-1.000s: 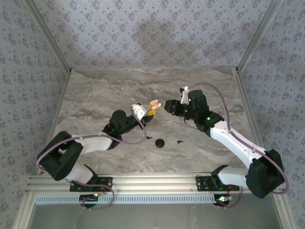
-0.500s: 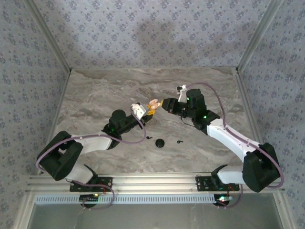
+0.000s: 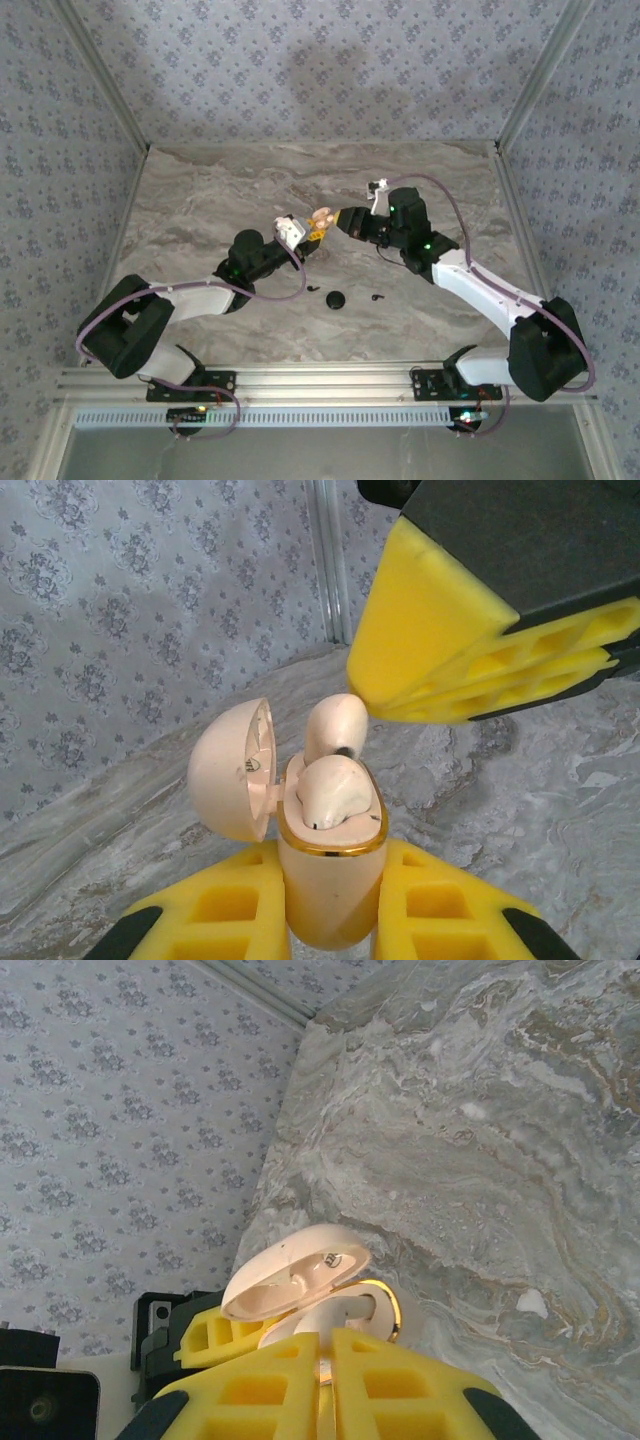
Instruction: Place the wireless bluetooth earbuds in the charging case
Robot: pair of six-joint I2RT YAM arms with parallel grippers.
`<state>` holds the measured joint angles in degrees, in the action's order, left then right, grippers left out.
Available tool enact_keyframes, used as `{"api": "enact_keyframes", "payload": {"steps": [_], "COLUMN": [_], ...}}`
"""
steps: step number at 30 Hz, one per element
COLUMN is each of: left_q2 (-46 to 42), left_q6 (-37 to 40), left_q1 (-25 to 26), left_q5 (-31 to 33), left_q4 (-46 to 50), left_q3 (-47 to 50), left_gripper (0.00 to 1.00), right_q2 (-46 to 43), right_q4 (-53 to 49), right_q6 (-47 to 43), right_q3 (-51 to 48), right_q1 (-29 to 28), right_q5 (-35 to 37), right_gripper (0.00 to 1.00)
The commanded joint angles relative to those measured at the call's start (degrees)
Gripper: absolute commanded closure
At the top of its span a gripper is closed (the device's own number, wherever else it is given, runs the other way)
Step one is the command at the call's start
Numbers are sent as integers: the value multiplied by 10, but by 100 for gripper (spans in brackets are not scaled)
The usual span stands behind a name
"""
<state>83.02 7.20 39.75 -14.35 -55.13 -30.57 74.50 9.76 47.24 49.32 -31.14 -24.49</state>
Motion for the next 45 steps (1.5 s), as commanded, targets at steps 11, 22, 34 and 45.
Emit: {"api": "enact_keyframes", "payload": {"steps": [11,22,34,45], "left_q2": [-17,-17,-29,-25], "left_q6": [-12,-52,-49,-59], "left_q1": [-4,-29,-30,-38], "left_q5": [-40,-246,-261,-233], "left_q4": [-16,23,54,55], "left_q3": [0,-44,-59,-56], "left_gripper": [89,89,89,89], "right_q2": [-29,-9,38,-55], "right_q4": [-43,-214,-191,-150], "right_q6": [-35,-243,-258,-228], "right_q3": [6,116,131,61], "right_q1": [3,63,62,84], "right_q5": [10,-153,-262,-281], "right_gripper": [78,43,43,48]}}
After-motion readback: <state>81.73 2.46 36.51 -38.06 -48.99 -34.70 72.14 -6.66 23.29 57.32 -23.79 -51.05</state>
